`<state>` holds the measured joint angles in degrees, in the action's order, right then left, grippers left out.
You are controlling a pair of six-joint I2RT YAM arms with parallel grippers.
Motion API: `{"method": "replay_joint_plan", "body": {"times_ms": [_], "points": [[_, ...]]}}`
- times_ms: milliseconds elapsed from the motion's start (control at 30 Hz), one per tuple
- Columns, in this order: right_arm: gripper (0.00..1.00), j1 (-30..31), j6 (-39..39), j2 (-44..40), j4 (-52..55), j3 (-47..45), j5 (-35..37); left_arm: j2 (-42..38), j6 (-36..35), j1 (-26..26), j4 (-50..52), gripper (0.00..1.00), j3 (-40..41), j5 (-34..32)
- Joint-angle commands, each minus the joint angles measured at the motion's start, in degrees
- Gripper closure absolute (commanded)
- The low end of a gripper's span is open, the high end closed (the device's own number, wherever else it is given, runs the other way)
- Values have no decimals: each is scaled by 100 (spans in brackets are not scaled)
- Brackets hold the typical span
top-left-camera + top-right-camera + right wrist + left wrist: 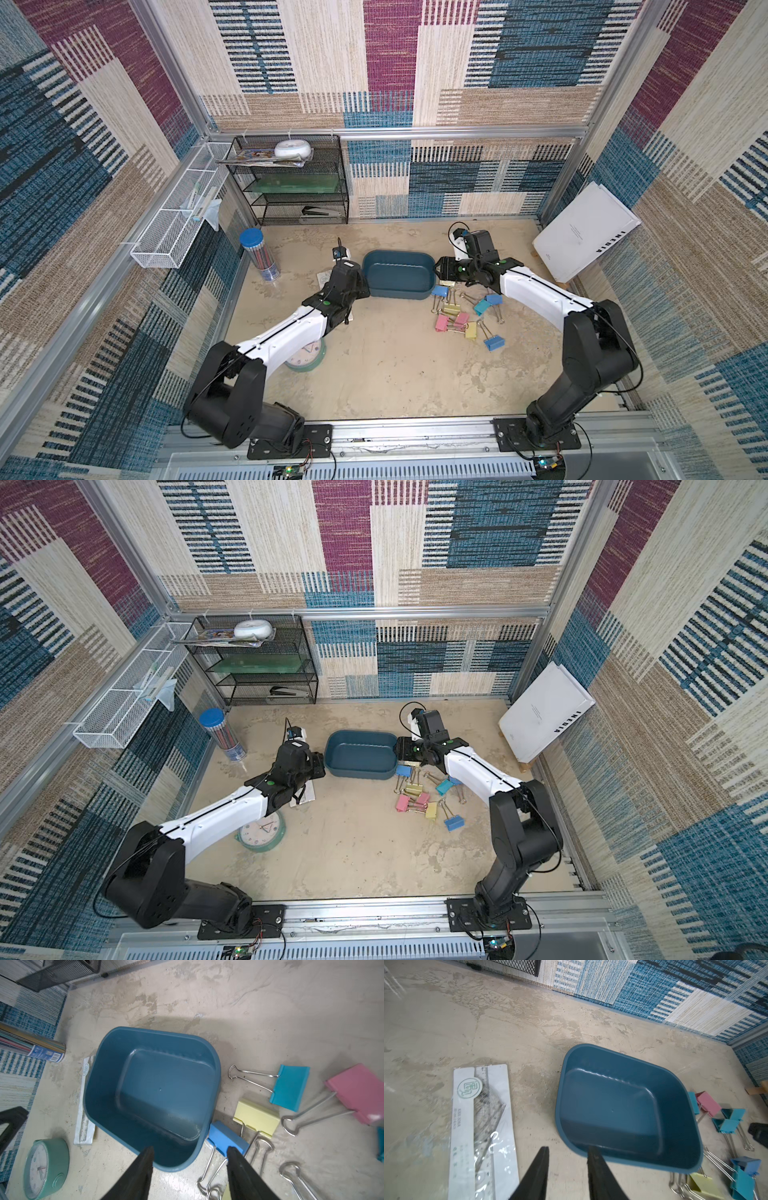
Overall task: Put the binder clips in the storage box
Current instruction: Pick up the storage box at the center of the board.
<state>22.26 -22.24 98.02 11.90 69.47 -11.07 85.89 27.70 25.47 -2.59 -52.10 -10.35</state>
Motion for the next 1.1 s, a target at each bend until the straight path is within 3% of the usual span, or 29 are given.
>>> {"method": "replay_joint_plan", "body": {"times_ms": [0,233,567,700,833,1000,1067], "points": [[39,-11,68,453,91,297,-192,745,-696,-91,158,63,-568,994],[41,-29,86,1504,243,1064,-436,2096,-948,-355,393,61,-1507,1317],[56,-29,241,1987,290,1262,-654,2633,-999,-596,507,66,-1717,1217],[58,-29,323,2078,378,1333,-525,2437,-932,-592,366,64,-1486,1249],[59,-33,396,2099,438,1358,-375,1718,-864,-593,389,61,-1142,1479],[60,-74,434,2147,491,1419,-326,1244,-957,-596,1218,58,-1322,1350],[60,-86,455,2164,510,1437,-328,1178,-1075,-603,1347,50,-1373,1304]]}}
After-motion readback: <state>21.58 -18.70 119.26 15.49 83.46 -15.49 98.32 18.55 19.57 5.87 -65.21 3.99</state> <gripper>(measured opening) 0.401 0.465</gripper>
